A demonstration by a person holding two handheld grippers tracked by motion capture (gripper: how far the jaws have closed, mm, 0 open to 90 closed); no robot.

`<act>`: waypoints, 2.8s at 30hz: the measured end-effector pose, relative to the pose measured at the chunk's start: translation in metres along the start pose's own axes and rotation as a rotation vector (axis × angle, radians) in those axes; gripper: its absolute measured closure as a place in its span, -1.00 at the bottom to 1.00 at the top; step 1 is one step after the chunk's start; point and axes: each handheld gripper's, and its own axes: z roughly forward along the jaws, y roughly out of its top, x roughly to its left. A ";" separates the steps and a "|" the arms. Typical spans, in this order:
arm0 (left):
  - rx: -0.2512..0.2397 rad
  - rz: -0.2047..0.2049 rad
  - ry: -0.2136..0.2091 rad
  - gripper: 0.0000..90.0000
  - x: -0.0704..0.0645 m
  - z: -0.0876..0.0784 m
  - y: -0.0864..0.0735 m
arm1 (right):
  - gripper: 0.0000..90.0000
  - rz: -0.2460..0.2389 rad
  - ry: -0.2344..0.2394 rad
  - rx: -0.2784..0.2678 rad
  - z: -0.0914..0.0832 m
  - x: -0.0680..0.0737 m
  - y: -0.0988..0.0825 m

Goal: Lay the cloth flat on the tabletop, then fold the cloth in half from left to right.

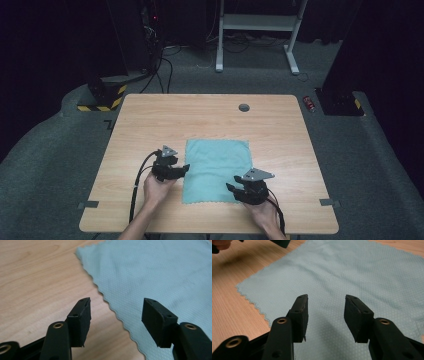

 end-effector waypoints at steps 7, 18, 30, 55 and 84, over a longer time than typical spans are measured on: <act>-0.020 -0.064 0.010 -0.13 0.018 0.005 0.011 | 0.12 -0.008 0.009 0.027 0.010 0.006 0.005; -0.032 -0.089 0.011 -0.10 0.036 0.017 0.022 | 0.35 -0.069 0.043 0.013 0.027 0.027 0.018; -0.014 -0.087 0.030 -0.05 0.044 0.041 0.038 | 0.40 -0.102 0.106 0.026 0.050 0.049 0.028; 0.010 -0.041 0.050 0.19 0.040 0.074 0.061 | 0.45 -0.208 0.210 0.052 0.069 0.089 0.034; 0.022 -0.011 0.035 0.98 0.038 0.078 0.061 | 0.99 -0.332 0.153 0.098 0.084 0.119 0.030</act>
